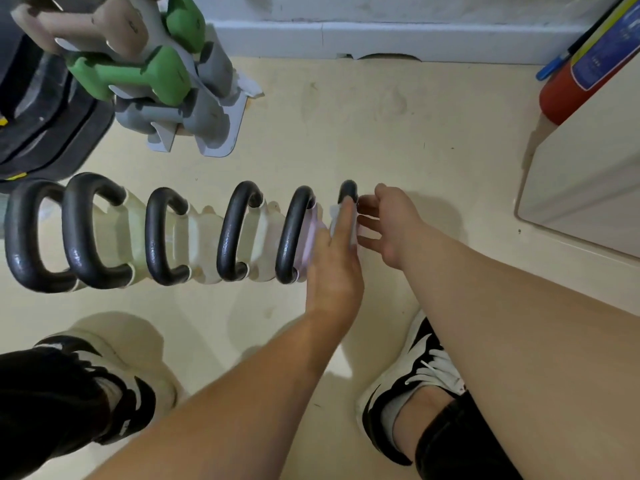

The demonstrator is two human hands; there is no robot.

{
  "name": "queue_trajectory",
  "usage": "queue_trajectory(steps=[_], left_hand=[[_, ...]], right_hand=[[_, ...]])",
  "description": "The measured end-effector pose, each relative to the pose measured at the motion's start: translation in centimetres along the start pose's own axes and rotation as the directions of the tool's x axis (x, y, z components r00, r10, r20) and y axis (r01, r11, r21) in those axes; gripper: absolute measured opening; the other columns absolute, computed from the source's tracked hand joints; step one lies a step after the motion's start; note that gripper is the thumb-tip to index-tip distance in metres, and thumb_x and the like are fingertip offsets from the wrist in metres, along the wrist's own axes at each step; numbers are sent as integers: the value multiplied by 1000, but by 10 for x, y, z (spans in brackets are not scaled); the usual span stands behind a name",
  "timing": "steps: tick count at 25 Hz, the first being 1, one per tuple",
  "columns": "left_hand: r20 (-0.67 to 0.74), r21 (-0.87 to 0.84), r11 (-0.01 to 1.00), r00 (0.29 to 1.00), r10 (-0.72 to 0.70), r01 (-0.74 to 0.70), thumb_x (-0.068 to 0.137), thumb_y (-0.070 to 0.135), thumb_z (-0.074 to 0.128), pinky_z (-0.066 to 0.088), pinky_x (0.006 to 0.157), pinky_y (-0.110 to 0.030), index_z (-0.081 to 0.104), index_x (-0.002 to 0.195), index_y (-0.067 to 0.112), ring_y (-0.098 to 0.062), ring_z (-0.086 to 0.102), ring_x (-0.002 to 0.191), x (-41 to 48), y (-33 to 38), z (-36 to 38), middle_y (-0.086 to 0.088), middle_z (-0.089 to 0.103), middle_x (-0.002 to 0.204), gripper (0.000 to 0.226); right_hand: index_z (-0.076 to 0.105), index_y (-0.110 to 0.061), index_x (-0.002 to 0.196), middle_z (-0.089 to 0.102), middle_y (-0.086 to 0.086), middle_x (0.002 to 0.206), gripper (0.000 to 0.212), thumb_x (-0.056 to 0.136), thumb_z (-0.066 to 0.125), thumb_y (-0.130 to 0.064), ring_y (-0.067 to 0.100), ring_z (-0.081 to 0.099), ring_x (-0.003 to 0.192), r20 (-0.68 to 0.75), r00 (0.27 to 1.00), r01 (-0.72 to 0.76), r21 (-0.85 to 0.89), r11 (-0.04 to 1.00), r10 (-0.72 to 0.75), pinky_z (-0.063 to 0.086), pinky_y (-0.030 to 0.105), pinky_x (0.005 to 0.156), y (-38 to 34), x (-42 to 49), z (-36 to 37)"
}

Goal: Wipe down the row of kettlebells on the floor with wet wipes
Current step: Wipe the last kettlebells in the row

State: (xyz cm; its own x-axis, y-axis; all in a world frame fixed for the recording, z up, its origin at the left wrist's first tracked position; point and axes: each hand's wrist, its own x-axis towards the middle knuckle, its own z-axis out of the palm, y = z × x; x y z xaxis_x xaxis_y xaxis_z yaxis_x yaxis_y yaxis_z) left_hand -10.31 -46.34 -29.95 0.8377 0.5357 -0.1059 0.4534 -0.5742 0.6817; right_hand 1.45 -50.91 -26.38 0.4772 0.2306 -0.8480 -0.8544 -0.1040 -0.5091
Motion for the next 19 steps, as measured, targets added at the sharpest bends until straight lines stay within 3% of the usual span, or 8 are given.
queue_trajectory(steps=[3,7,9,11,14,17,19], left_hand=[[104,105,984,985,134,-145,97,-3,52,46,79,-25,15,159,44,-8,45,99,-20,-23,1,-4,37,137,86],[299,230,947,942,151,-224,89,-14,43,39,73,-26,23,159,40,-29,57,101,-28,-34,-27,-5,40,139,91],[332,190,955,930,156,-228,90,-11,43,44,76,-29,41,154,35,-32,61,102,-35,-39,-46,-7,56,130,79],[348,119,973,926,146,-198,93,-4,45,50,89,-32,56,145,25,-28,65,107,-53,-38,-64,-5,67,123,60],[205,34,993,973,105,-115,96,0,51,47,96,-23,61,138,18,-11,61,105,-56,-24,-83,-5,70,123,47],[110,-13,1000,994,16,-14,99,9,56,31,95,-7,48,149,18,-13,54,128,-24,15,-94,-3,58,143,51],[187,-191,978,981,-49,85,99,6,56,32,92,0,32,158,19,6,52,124,-6,40,-99,2,49,149,65]], right_hand=[[64,-5,115,68,4,99,41,98,38,-32,18,64,86,-25,1000,-4,53,999,5,53,38,85,2,1,3],[60,-13,98,59,2,86,25,93,43,-29,19,58,78,-43,999,17,22,1000,-16,50,34,76,1,-4,10],[63,-12,97,62,2,85,23,89,45,-25,21,60,80,-83,996,25,-43,999,-29,52,33,74,1,-6,12],[66,-9,98,67,6,85,27,83,48,-22,27,65,81,-152,987,30,-152,988,-54,55,37,78,3,-7,9],[66,-2,97,64,14,77,29,78,50,-17,30,61,62,-232,953,122,-291,949,-194,54,34,63,2,-14,2],[64,-4,85,61,16,71,18,82,54,-18,28,58,53,-87,963,220,-296,930,-255,53,31,52,-11,-30,-2],[65,-6,94,66,14,75,28,89,59,-33,30,66,61,124,975,216,-303,928,-187,59,38,62,-25,-46,-2]])
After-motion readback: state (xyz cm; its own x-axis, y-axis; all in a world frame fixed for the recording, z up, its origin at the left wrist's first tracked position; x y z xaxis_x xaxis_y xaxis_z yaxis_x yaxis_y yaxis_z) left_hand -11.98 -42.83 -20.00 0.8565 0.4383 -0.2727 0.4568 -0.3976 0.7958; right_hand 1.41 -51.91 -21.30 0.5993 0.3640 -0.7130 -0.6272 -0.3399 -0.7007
